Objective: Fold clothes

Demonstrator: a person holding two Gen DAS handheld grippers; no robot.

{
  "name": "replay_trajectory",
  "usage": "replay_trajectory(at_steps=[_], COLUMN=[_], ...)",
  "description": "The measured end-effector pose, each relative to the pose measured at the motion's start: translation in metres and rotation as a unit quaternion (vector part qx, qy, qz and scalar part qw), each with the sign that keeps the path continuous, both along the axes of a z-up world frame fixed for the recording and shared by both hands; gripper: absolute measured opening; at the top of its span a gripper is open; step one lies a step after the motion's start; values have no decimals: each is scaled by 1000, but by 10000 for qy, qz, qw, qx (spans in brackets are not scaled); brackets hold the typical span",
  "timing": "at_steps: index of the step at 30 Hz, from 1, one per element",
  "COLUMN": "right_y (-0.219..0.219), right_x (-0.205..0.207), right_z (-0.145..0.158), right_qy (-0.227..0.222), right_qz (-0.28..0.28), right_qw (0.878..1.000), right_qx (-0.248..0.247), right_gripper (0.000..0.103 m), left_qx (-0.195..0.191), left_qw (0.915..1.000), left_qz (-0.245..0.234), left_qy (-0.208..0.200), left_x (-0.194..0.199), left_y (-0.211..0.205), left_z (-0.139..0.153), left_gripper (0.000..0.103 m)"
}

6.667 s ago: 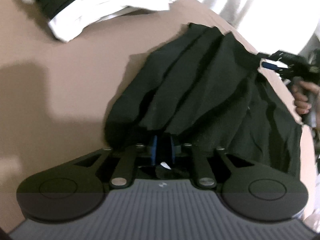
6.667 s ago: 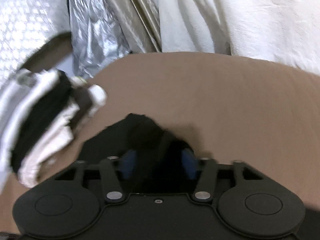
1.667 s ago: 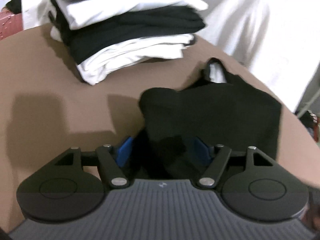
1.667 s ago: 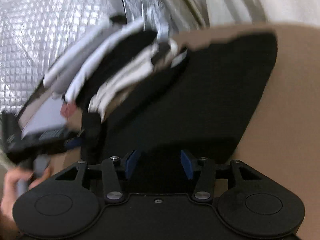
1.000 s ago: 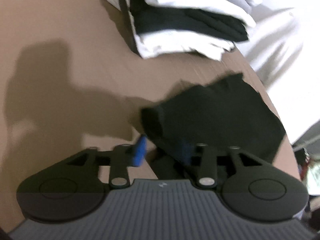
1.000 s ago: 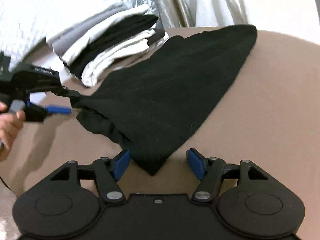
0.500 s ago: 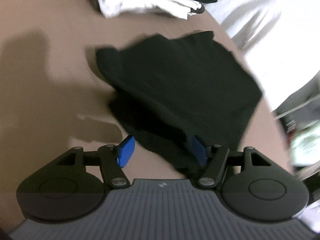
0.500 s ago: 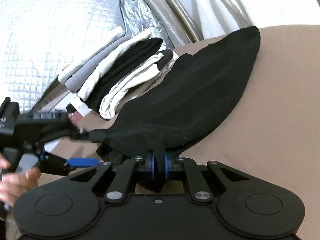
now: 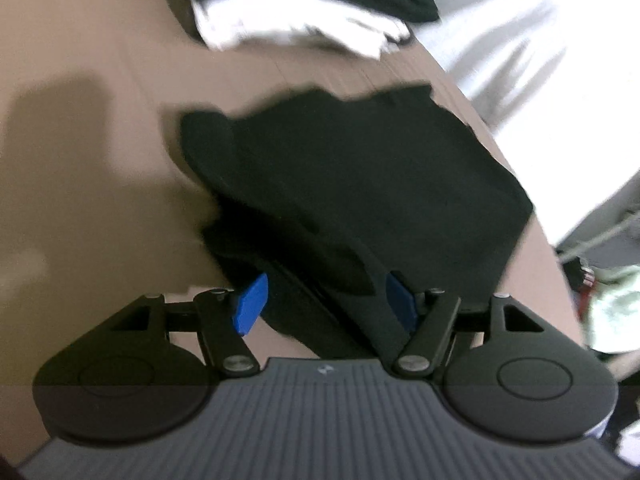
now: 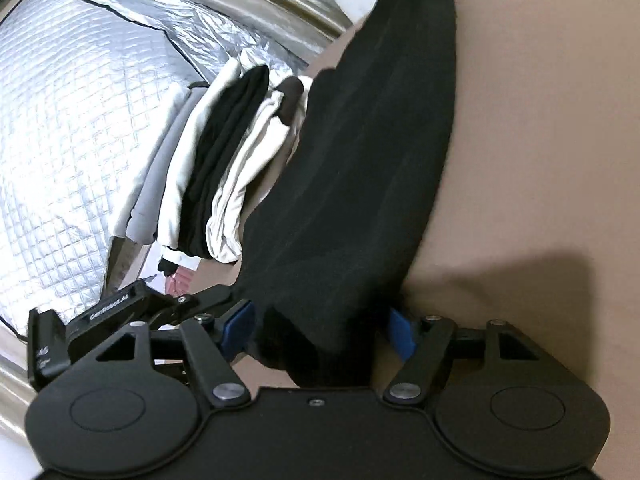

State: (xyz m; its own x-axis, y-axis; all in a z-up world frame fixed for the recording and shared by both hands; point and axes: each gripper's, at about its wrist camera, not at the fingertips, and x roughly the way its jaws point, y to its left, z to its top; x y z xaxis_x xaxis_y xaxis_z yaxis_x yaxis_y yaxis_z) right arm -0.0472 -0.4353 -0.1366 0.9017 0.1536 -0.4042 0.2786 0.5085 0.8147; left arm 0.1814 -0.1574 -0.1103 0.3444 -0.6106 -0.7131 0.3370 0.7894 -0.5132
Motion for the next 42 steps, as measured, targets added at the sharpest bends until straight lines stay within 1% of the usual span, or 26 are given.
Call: replay_trajectory(at_steps=[2, 3, 4, 5, 6, 7, 8, 9, 12, 14, 15, 18, 22, 23, 28, 33, 34, 36, 39, 40, 42], right_y=[0, -2, -3, -4, -5, -5, -5, -4, 7, 16, 19, 20, 20, 20, 19, 14, 13, 11, 8, 8, 9], right_x=[12, 18, 24, 29, 32, 33, 34, 34, 26, 23, 22, 16, 15, 14, 8, -4, -7, -10, -11, -11, -10], right_z=[-1, -2, -3, -4, -5, -5, -4, -3, 7, 16, 19, 23, 32, 35, 48, 48, 46, 40, 33, 33, 34], right_qy=[-86, -129, -178, -223, -241, -217, -193, -179, -157, -79, -86, -173, -189, -188, -292, -268, -231, -126, -150, -170, -158], right_qz=[37, 58, 75, 86, 67, 17, -34, -77, -83, -28, -13, -33, 69, 98, 192, 246, 251, 243, 211, 210, 219], right_qw=[9998, 9995, 9989, 9981, 9977, 9978, 9979, 9982, 9998, 9988, 9980, 9969, 9942, 9935, 9913, 9904, 9897, 9887, 9916, 9918, 9915], right_qx=[172, 296, 433, 561, 634, 622, 610, 565, 26, -482, -629, -769, -1060, -1120, -1269, -1330, -1392, -1471, -1265, -1249, -1271], right_gripper=[77, 76, 75, 62, 40, 28, 18, 17, 15, 15, 15, 14, 14, 14, 13, 12, 12, 12, 12, 12, 12], left_qx=[40, 57, -3, -73, -147, -175, -166, -154, -218, -373, -452, -624, -601, -593, -792, -822, -824, -752, -631, -651, -798], left_qw=[9998, 9997, 9996, 9995, 9994, 9992, 9992, 9993, 9994, 9987, 9981, 9962, 9963, 9960, 9896, 9897, 9908, 9944, 9975, 9974, 9959], left_qz=[124, 181, 232, 283, 323, 351, 353, 350, 257, 146, 90, -8, -141, -176, -345, -404, -326, -129, 142, 189, 231], left_qy=[-120, -174, -128, -70, -4, 33, 38, 40, 104, 304, 407, 610, 606, 647, 1151, 1095, 1019, 726, 294, 234, 349], left_x=[4, 6, 8, 10, 13, 15, 16, 17, 18, 18, 18, 18, 17, 17, 14, 10, 9, 6, 4, 4, 8], left_y=[6, 10, 13, 17, 20, 21, 22, 23, 19, 19, 19, 20, 15, 13, 4, -1, 2, 7, 15, 18, 22], left_z=[4, 5, 5, 4, 3, 2, 2, 2, 2, -1, -3, -6, -5, -6, -21, -18, -16, -8, 3, 5, 4], left_gripper=[65, 65, 65, 65, 65, 65, 65, 65, 65, 65, 66, 66, 66, 68, 72, 72, 72, 72, 72, 72, 72])
